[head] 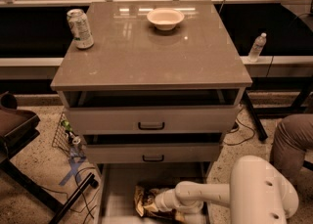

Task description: Pick brown chip bag from bottom drawer and place on counter

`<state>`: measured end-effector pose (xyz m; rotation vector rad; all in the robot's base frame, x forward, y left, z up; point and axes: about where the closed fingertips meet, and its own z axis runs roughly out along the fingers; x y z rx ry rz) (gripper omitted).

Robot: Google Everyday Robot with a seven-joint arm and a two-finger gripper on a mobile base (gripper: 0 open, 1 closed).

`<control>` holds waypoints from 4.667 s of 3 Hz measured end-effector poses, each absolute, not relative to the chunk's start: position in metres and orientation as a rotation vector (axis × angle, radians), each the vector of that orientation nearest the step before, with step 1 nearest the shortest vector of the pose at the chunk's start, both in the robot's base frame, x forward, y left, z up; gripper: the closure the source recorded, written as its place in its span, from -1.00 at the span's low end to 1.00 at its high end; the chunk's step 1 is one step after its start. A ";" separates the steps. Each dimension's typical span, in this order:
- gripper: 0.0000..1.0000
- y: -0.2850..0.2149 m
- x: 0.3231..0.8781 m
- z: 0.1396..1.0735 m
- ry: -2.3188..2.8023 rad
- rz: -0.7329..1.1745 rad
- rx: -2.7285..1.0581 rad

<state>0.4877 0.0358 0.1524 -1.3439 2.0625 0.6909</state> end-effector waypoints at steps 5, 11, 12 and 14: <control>1.00 -0.031 0.404 0.442 1.880 0.730 -1.232; 1.00 -0.051 0.499 0.883 1.825 0.432 -1.071; 1.00 -0.051 0.499 0.883 1.825 0.432 -1.071; 1.00 -0.047 0.569 0.968 1.714 0.287 -1.293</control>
Offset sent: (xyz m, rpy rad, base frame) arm -0.1048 -0.0707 0.3410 0.1552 -0.1532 -0.0153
